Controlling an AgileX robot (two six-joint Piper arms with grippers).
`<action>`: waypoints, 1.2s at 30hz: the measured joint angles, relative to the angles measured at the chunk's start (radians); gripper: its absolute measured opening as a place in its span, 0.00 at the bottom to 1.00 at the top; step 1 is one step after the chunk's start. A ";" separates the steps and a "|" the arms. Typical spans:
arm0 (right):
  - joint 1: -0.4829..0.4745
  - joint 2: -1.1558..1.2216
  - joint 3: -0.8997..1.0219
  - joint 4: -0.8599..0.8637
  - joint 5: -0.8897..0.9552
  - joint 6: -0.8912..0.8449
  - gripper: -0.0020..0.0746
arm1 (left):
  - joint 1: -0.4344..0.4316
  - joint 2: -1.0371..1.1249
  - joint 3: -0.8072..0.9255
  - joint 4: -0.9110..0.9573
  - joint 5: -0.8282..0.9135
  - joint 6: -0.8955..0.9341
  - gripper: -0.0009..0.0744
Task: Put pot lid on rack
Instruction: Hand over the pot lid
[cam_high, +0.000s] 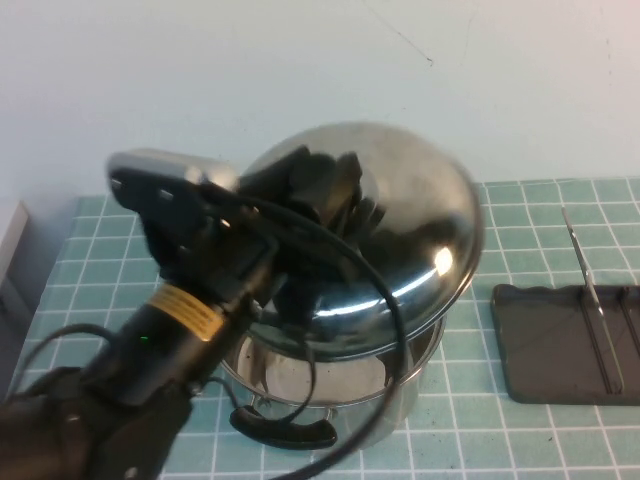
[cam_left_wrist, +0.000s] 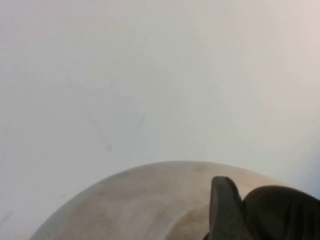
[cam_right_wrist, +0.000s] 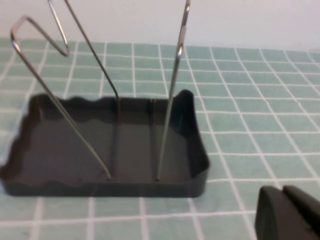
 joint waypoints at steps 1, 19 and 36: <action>0.000 0.000 0.000 0.019 -0.010 0.026 0.02 | 0.000 -0.043 0.000 0.029 0.007 -0.082 0.44; 0.000 0.000 0.002 0.510 -0.256 0.345 0.02 | 0.000 -0.118 0.006 0.348 0.004 -0.448 0.44; 0.380 0.468 -0.527 1.084 -0.050 -0.451 0.20 | 0.000 -0.048 -0.150 0.377 -0.119 -0.451 0.43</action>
